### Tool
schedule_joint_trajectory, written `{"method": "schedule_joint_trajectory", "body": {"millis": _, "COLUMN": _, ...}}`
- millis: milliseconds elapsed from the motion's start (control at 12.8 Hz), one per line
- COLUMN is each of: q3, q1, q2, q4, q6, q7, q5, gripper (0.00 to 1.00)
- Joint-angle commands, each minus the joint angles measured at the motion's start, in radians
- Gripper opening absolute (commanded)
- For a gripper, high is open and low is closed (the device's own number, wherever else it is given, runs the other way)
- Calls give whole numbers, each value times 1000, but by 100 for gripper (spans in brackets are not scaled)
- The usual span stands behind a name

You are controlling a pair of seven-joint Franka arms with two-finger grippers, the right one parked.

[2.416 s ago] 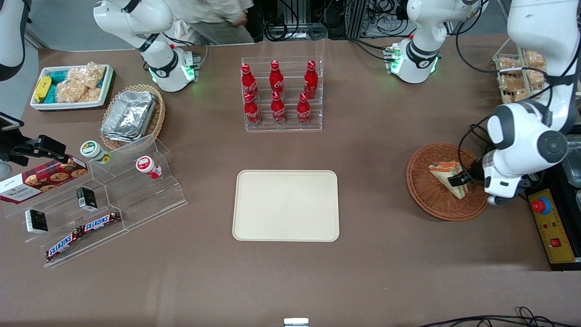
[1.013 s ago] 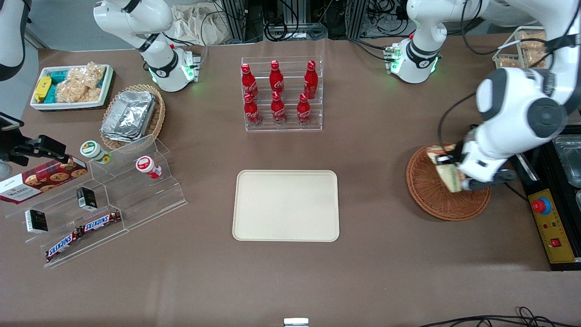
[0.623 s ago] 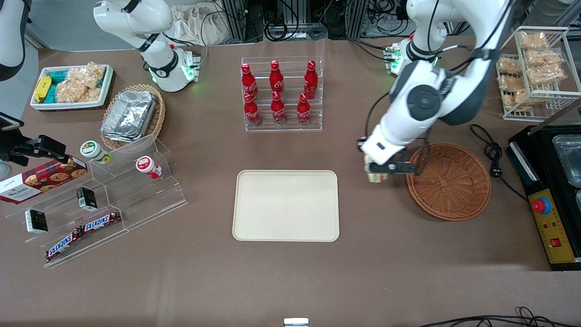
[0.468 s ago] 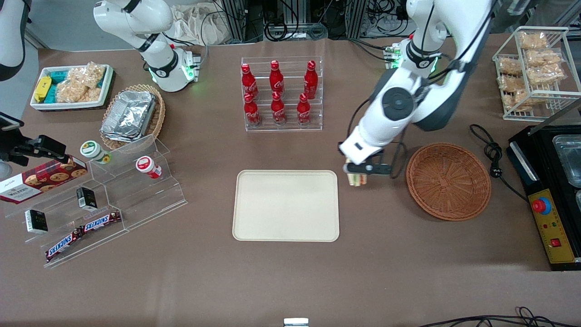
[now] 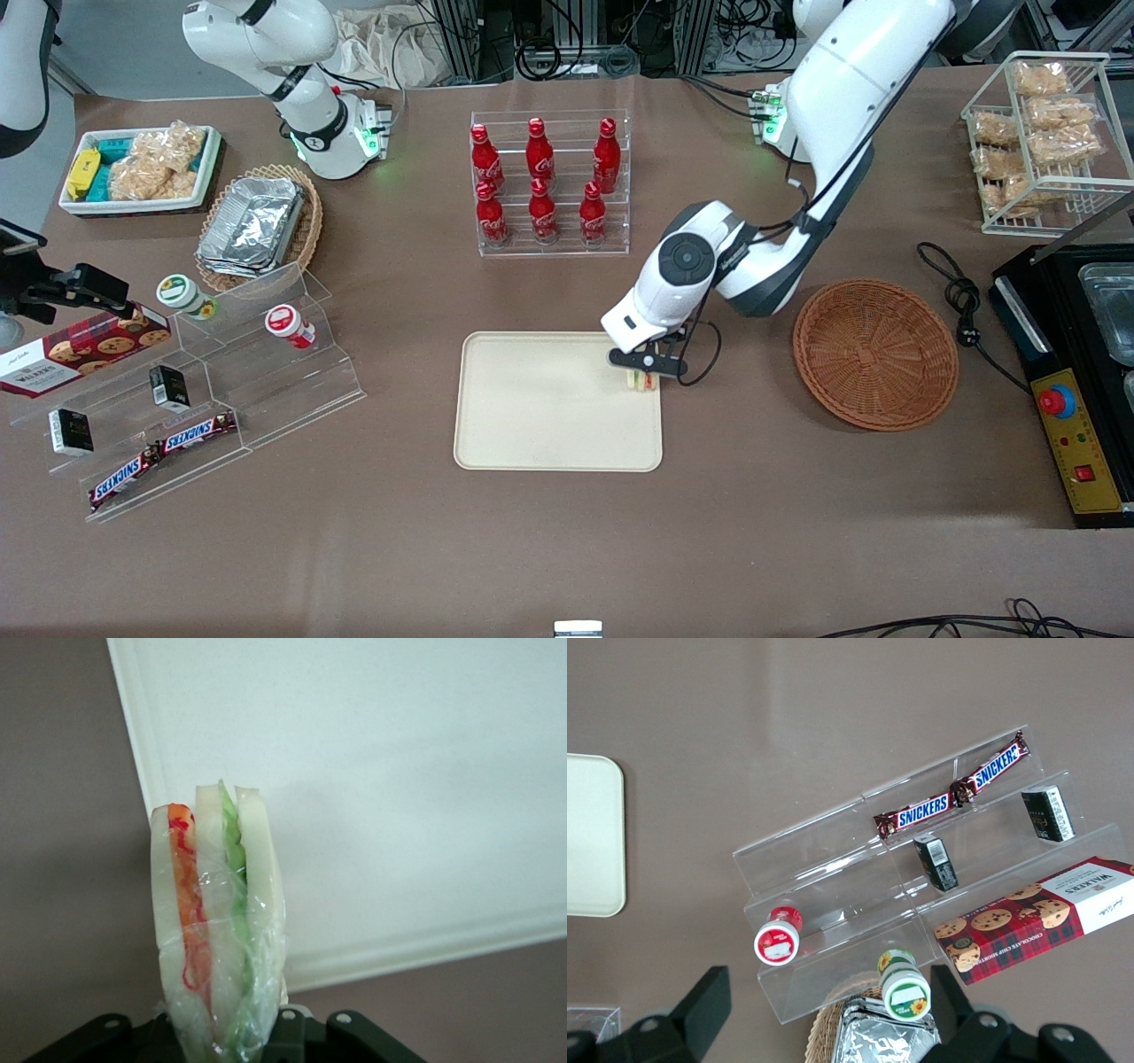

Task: Place sandwich from basket to tray
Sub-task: 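Lower the sandwich onto the tray and open the left gripper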

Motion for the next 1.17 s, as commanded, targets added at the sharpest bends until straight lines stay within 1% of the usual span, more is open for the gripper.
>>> {"method": "schedule_joint_trajectory", "body": {"millis": 0, "q3": 7, "q1": -14, "q2": 57, "q4": 57, "q6": 10, "q7": -33, "q5": 54, "gripper": 23}}
{"method": "schedule_joint_trajectory", "body": {"millis": 78, "q3": 7, "q1": -14, "q2": 72, "q4": 60, "q6": 16, "q7": -35, "q5": 59, "gripper": 39}}
{"method": "schedule_joint_trajectory", "body": {"millis": 156, "q3": 7, "q1": -14, "q2": 75, "q4": 69, "q6": 33, "q7": -42, "q5": 57, "gripper": 58}}
{"method": "schedule_joint_trajectory", "body": {"millis": 234, "q3": 7, "q1": -16, "q2": 72, "q4": 71, "q6": 34, "q7": -85, "q5": 59, "gripper": 73}}
{"method": "schedule_joint_trajectory", "body": {"millis": 312, "q3": 7, "q1": -14, "q2": 62, "q4": 72, "q6": 34, "q7": -143, "q5": 60, "gripper": 99}}
{"method": "schedule_joint_trajectory", "body": {"millis": 468, "q3": 7, "q1": -7, "q2": -18, "q4": 67, "q6": 25, "q7": -231, "q5": 56, "gripper": 100}}
{"method": "schedule_joint_trajectory", "body": {"millis": 623, "q3": 6, "q1": 40, "q2": -110, "q4": 63, "q6": -5, "q7": -281, "q5": 45, "gripper": 100}}
{"method": "schedule_joint_trajectory", "body": {"millis": 779, "q3": 3, "q1": 86, "q2": -208, "q4": 67, "q6": -158, "q7": -269, "q5": 30, "gripper": 100}}
{"method": "schedule_joint_trajectory", "body": {"millis": 857, "q3": -3, "q1": 125, "q2": -257, "q4": 67, "q6": -214, "q7": -263, "q5": -8, "gripper": 100}}
{"method": "schedule_joint_trajectory", "body": {"millis": 935, "q3": -5, "q1": 137, "q2": -309, "q4": 69, "q6": -257, "q7": -228, "q5": -56, "gripper": 100}}
{"method": "schedule_joint_trajectory", "body": {"millis": 1091, "q3": -6, "q1": 198, "q2": -397, "q4": 72, "q6": -382, "q7": -127, "q5": -139, "gripper": 100}}
